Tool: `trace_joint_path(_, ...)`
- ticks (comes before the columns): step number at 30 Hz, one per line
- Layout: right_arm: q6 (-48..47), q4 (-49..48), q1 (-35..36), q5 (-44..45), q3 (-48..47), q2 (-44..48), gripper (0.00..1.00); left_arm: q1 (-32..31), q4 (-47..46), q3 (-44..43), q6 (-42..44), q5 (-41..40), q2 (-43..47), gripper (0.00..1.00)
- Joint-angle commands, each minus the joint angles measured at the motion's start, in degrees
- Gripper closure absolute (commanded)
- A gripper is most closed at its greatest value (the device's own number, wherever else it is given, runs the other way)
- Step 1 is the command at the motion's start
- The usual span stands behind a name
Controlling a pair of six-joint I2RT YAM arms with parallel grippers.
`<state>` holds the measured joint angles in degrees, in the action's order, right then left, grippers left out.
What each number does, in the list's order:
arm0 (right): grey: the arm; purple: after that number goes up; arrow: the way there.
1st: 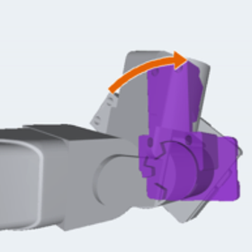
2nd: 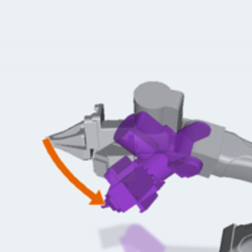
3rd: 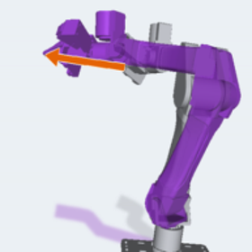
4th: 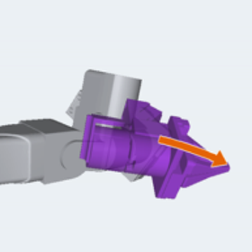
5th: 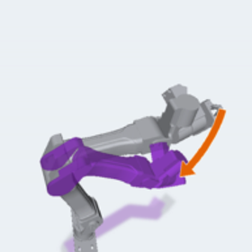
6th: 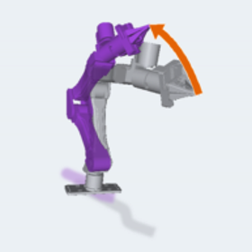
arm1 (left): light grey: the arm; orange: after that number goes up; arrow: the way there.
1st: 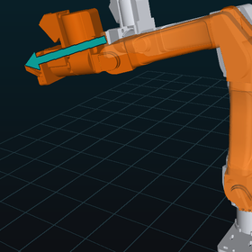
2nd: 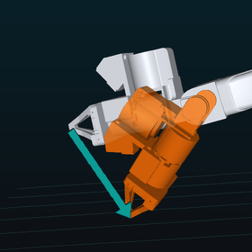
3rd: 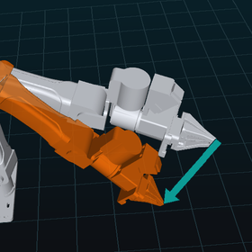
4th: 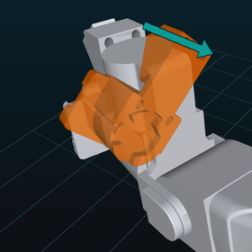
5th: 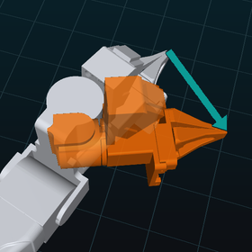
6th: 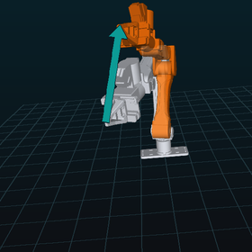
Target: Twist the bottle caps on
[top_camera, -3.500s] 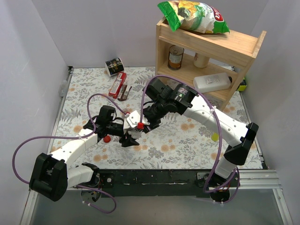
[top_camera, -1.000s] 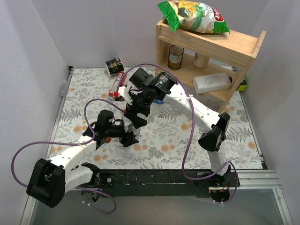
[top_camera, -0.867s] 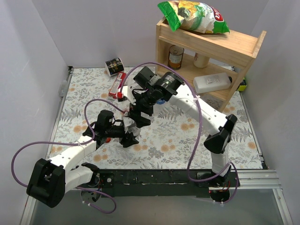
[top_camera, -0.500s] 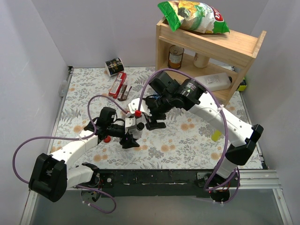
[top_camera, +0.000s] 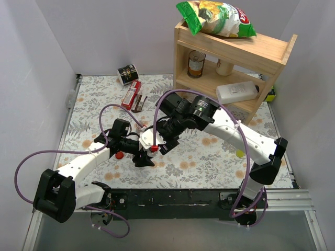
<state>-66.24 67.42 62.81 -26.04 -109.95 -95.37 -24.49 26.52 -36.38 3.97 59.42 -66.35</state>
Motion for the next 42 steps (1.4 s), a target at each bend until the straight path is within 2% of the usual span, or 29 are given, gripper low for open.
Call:
trace_joint_path(1, -3.19, 2.98, 0.30, -0.41, -2.46, -1.92, 0.41, -0.03, 1.51, -2.47, 2.45, 2.10, 0.16, 1.00)
trace_joint_path(11, -3.20, 4.04, 0.21, 0.29, -3.34, -3.15, 0.51, -0.03, 1.87, -3.08, 2.89, 2.37, 0.08, 1.00)
trace_joint_path(14, -3.11, 4.39, 0.21, 0.29, -3.60, -3.33, 0.58, -0.03, 1.86, -3.26, 2.98, 2.19, -0.01, 1.00)
trace_joint_path(18, 0.39, 3.87, 0.21, 1.17, -3.78, -4.73, 0.77, -0.03, 0.82, -3.70, 2.11, 1.49, 0.43, 1.00)
trace_joint_path(21, 10.22, 2.55, -0.66, 2.40, -4.39, -7.01, 0.80, -0.03, -4.88, -2.91, -1.58, -2.28, 2.71, 1.00)
trace_joint_path(22, 12.77, 2.54, -1.02, 2.23, -4.92, -8.59, 0.81, -0.03, -7.25, -1.51, -5.94, -4.12, 3.84, 1.00)
trace_joint_path(23, 18.54, 2.63, -1.80, 1.96, -6.92, -9.56, 0.82, -0.12, -12.23, -0.46, -7.90, -7.53, 6.38, 1.00)
trace_joint_path(26, 26.83, 5.17, -3.73, -0.57, -11.41, -14.04, 0.85, -0.38, -20.07, 2.63, -14.32, -14.65, 9.73, 1.00)
trace_joint_path(29, 39.92, 7.55, -6.45, -4.52, -16.43, -18.96, 0.98, -0.47, -23.00, 3.42, -17.50, -18.27, 11.94, 1.00)
trace_joint_path(31, 43.73, 6.59, -7.08, -6.91, -12.49, -18.45, 0.99, -0.47, -23.71, 3.42, -18.46, -20.65, 11.94, 1.00)
trace_joint_path(35, 46.99, 6.94, -8.40, -8.06, -15.99, -20.82, 0.99, -0.56, -22.31, 2.54, -19.34, -21.19, 10.36, 1.00)
trace_joint_path(38, 45.24, 7.46, -9.72, -6.75, -21.87, -21.08, 0.73, -0.56, -20.65, 2.81, -19.35, -21.10, 9.57, 1.00)
trace_joint_path(39, 44.54, 7.47, -10.07, -5.96, -22.84, -19.52, 0.59, -0.56, -20.11, 2.89, -18.83, -21.27, 9.40, 1.00)
trace_joint_path(41, 41.46, 7.47, -11.74, -4.63, -22.77, -17.14, 0.45, -0.56, -18.27, 2.98, -17.95, -21.36, 8.96, 1.00)
trace_joint_path(42, 39.89, 7.20, -12.35, -4.37, -21.89, -13.91, 0.30, -0.56, -17.22, 2.72, -16.29, -21.01, 8.61, 1.00)
